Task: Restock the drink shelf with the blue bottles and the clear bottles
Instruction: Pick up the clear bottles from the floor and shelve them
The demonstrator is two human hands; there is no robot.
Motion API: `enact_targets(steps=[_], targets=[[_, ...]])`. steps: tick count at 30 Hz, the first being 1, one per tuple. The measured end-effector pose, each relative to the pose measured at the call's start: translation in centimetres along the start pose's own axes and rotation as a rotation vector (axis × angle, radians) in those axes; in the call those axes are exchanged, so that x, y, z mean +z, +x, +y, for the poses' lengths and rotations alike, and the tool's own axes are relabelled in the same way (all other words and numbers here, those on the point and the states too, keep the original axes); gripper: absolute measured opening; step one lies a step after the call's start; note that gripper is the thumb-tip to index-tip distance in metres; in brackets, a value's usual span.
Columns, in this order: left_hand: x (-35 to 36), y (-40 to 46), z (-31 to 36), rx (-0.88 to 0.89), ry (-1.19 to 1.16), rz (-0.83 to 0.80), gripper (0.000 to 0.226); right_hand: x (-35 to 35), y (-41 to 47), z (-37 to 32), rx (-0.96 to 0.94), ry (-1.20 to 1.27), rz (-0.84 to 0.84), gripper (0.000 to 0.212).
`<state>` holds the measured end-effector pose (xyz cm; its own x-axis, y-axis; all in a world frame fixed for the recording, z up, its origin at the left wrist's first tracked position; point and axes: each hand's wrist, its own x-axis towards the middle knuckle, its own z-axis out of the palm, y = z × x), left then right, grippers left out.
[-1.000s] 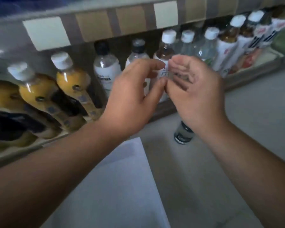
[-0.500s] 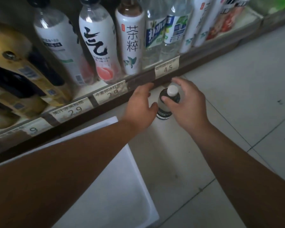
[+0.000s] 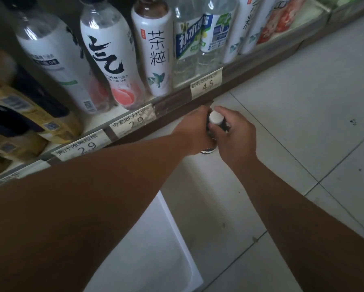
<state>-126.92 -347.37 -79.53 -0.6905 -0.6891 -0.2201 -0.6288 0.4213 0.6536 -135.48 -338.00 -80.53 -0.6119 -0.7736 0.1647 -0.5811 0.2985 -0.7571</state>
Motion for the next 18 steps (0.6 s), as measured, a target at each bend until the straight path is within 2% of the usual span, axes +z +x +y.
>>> enact_targets(steps=[3,7,11,15,18], targets=[[-0.6,-1.4,0.7,0.015,-0.005,0.085,0.055,-0.8,-0.3,-0.5,0.040,0.084,0.007,0.045],[-4.0,-4.6,1.5,-0.013,-0.243,0.190,0.059,-3.6,-1.3,-2.8,0.084,0.356,0.064,0.046],[-9.0,-7.5,2.0,0.024,-0.456,0.277,0.056,-5.0,-3.3,-5.1,0.062,0.481,-0.121,0.071],[-14.0,-9.5,2.8,0.060,-0.391,0.388,0.046,-4.3,-4.5,-7.7,-0.015,0.502,-0.282,0.082],[-17.7,-11.2,4.1,0.079,-0.289,0.443,0.052,-3.8,-4.6,-10.8,-0.066,0.539,-0.291,0.080]])
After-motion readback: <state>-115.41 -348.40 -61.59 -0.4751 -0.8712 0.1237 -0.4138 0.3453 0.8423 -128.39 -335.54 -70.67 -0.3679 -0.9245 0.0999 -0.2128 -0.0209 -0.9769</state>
